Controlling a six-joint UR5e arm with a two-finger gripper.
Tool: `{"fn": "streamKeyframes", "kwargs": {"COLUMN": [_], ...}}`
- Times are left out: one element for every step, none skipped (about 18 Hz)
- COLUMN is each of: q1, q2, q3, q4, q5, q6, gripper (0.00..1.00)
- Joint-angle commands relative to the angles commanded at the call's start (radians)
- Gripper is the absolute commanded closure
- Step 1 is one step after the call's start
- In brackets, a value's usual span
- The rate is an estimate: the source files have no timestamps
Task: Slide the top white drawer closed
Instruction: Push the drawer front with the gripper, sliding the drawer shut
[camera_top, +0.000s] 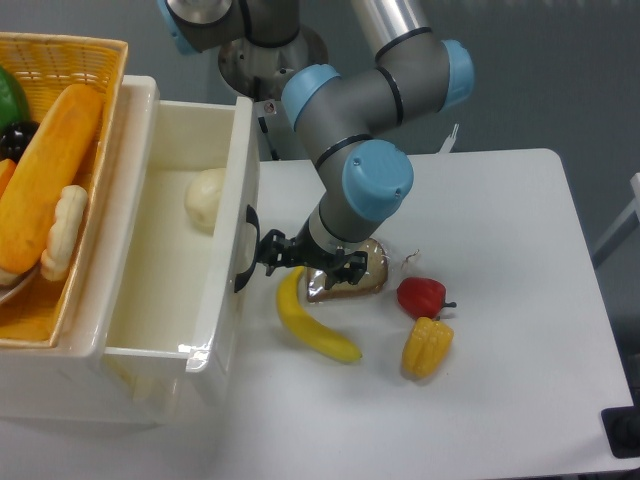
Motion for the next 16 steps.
{"fn": "streamKeyframes", "kwargs": {"q1": [-0.005,-0.006,-0.012,-0.018,-0.022,-0.025,-0.032,-0.034,-0.037,-0.041,-0.051,-0.057,-0.058,-0.066,-0.077,-0.078], "q2": [0.0,0.0,0.0,0.0,0.0,0.0,0.0,0.002,0.002,0.002,0.002,0.003,0.003,0.003,0.006,0.008], "q3": [-0.005,-0.006,-0.006,-0.006,-0.006,-0.006,-0.006,-0.006,-0.006,-0.006,-0.006,-0.006,-0.006,-0.006,-0.006,-0.006], "q4": [0.0,0.0,0.0,0.0,0.0,0.0,-0.002,0.0,-0.002,-0.002,-0.002,-0.002,-0.002,-0.002,0.0,0.0], "q5": [0.0,0.0,-0.002,-0.005,-0.008,-0.009,-0.012,-0.012,-0.014,-0.017,-0.018,-0.018,-0.017,-0.017,-0.015,-0.015], "q6": [0.0,0.0,0.0,0.0,0.0,0.0,0.0,0.0,0.0,0.0,0.0,0.0,0.0,0.0,0.0,0.0], "gripper": [0.0,0.0,0.0,0.0,0.0,0.0,0.0,0.0,0.0,0.0,0.0,0.0,0.0,0.0,0.0,0.0]}}
